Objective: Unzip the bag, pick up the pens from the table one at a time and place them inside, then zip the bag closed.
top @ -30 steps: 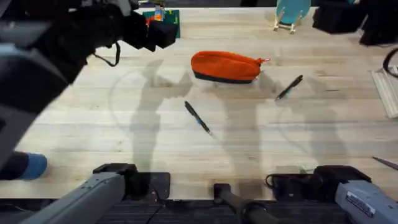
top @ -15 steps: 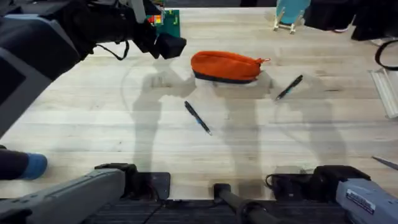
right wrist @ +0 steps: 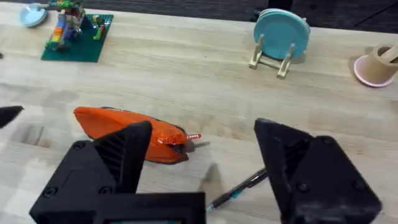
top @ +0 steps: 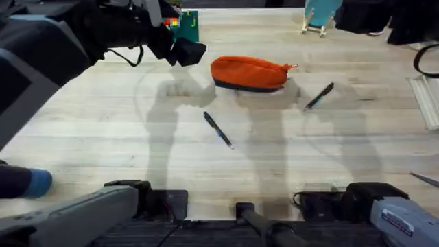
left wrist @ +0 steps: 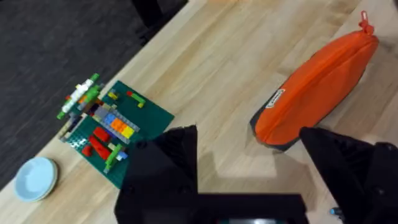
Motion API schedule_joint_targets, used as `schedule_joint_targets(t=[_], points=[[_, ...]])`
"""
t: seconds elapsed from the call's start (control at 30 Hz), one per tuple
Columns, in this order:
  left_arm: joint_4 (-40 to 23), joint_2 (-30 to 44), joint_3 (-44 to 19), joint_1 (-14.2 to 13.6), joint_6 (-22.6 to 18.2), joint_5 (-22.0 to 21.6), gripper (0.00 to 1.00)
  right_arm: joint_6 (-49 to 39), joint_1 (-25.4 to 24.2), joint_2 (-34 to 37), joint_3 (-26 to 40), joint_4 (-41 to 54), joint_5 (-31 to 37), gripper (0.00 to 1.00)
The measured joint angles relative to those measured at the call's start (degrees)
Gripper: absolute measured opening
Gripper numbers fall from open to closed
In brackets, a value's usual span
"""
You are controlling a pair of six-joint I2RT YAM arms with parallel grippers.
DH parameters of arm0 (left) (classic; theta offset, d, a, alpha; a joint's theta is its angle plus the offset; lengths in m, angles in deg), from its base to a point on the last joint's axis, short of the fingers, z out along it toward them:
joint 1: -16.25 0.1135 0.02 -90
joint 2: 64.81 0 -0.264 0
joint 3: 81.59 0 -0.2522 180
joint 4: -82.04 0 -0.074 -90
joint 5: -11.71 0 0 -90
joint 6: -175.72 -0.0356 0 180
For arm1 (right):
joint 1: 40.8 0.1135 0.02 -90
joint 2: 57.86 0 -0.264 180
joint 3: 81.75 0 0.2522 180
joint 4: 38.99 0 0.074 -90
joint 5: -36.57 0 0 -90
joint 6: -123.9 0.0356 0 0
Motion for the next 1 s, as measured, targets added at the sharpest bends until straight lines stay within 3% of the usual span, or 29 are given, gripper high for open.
schedule_joint_targets(t=[0.37, 0.43, 0.57, 0.8, 1.0], points=[[0.64, 6.91, 0.0, 0.01, -0.71, 5.18, 0.993, 0.0, 0.0, 0.0, 0.0, -0.02, 0.0, 0.996], [1.14, 8.37, 0.0, -0.02, -4.23, 9.65, 0.992, 0.0, 0.0, 0.0, 0.02, -0.02, 0.0, 0.996], [1.57, 10.28, -0.02, -0.01, -8.65, 14.3, 0.992, 0.0, 0.0, 0.0, 0.02, -0.02, 0.0, 0.996], [1.94, 15.52, -0.09, -0.02, -16.24, 20.46, 0.992, 0.0, 0.0, 0.0, 0.04, -0.02, 0.0, 0.996], [3.76, 19.57, -0.09, 0.0, -20.05, 24.15, 0.993, 0.0, 0.0, 0.0, 0.04, -0.02, 0.0, 0.996]])
